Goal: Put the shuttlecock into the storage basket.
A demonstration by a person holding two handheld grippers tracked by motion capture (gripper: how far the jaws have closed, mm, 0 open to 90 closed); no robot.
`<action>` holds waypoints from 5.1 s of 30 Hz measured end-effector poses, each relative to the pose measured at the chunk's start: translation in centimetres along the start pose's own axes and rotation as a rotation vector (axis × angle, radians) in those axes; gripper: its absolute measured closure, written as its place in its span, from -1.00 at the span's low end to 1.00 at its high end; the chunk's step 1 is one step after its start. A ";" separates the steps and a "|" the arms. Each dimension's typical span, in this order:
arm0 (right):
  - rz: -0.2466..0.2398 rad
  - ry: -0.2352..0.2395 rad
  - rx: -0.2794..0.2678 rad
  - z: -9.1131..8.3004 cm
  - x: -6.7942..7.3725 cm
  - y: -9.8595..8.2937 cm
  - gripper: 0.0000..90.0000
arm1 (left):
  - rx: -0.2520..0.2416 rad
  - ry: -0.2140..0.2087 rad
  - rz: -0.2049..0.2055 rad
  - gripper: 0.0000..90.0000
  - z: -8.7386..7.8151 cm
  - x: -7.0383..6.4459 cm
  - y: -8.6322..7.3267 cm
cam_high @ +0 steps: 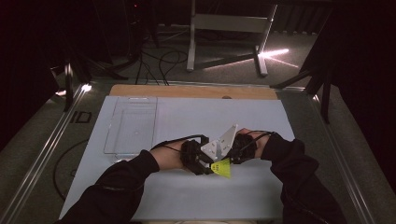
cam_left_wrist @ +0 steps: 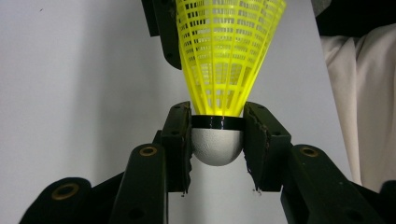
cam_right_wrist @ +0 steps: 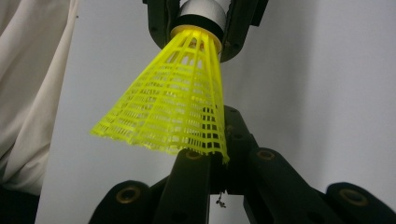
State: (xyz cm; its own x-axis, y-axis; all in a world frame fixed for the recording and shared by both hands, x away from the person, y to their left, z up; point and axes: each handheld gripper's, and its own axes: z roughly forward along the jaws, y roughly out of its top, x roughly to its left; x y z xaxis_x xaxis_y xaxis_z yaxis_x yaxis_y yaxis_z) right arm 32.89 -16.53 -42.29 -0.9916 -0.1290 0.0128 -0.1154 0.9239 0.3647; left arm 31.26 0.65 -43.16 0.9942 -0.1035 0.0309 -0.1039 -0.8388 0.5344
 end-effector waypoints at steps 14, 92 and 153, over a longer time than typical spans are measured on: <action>-0.027 -0.073 -0.010 0.8 0.6 0.0 0.02 | -0.008 -0.022 -0.020 0.46 -0.5 -0.1 -0.3; 0.418 -0.324 -0.560 -2.0 5.5 -8.0 -0.78 | -0.028 0.291 -0.635 0.46 -15.6 1.8 -13.0; 0.634 -0.512 -0.683 2.0 8.9 -12.7 -0.79 | -0.054 0.458 -0.963 0.46 -15.7 -0.8 -24.3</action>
State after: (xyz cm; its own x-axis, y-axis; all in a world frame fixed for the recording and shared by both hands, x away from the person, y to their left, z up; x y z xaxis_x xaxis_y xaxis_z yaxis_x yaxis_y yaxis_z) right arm 25.42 -28.67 -48.62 -0.7840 0.6189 0.0486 0.3311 0.3507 0.8760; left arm 33.46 29.49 -42.84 0.5741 0.8106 -0.1157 0.7217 -0.4342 0.5390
